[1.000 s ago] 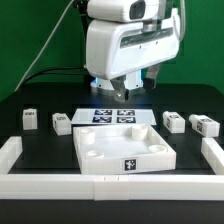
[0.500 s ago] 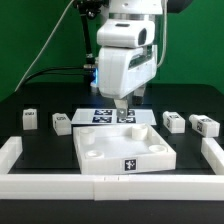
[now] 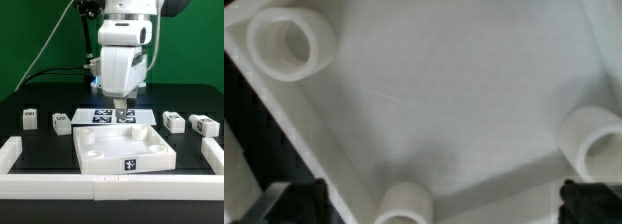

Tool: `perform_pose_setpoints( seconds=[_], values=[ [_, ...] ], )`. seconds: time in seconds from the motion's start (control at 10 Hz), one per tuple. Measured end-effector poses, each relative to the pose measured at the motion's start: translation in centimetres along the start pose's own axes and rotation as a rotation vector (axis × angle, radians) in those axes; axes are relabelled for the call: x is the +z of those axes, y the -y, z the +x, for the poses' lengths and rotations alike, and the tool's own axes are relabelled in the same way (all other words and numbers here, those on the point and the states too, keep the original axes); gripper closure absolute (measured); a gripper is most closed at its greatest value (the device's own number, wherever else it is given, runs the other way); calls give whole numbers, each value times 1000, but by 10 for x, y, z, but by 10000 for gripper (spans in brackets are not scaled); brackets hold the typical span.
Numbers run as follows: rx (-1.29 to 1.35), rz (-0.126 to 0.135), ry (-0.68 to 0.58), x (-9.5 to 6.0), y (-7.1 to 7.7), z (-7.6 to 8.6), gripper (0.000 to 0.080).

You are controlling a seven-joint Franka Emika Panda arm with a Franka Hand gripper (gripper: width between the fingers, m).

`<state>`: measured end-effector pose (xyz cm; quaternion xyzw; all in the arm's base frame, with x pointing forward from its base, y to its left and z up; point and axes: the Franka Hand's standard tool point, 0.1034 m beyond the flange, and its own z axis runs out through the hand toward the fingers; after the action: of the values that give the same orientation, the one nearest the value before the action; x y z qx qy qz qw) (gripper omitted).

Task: Assemble one leg

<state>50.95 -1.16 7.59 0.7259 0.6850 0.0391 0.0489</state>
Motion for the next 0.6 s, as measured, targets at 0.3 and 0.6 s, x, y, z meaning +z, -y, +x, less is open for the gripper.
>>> perform_pose_setpoints(
  seconds=[0.3,0.6],
  values=[
    [-218,-5,18,13,12,4,150],
    [-217,-1,20,13,13,2,150]
  ],
)
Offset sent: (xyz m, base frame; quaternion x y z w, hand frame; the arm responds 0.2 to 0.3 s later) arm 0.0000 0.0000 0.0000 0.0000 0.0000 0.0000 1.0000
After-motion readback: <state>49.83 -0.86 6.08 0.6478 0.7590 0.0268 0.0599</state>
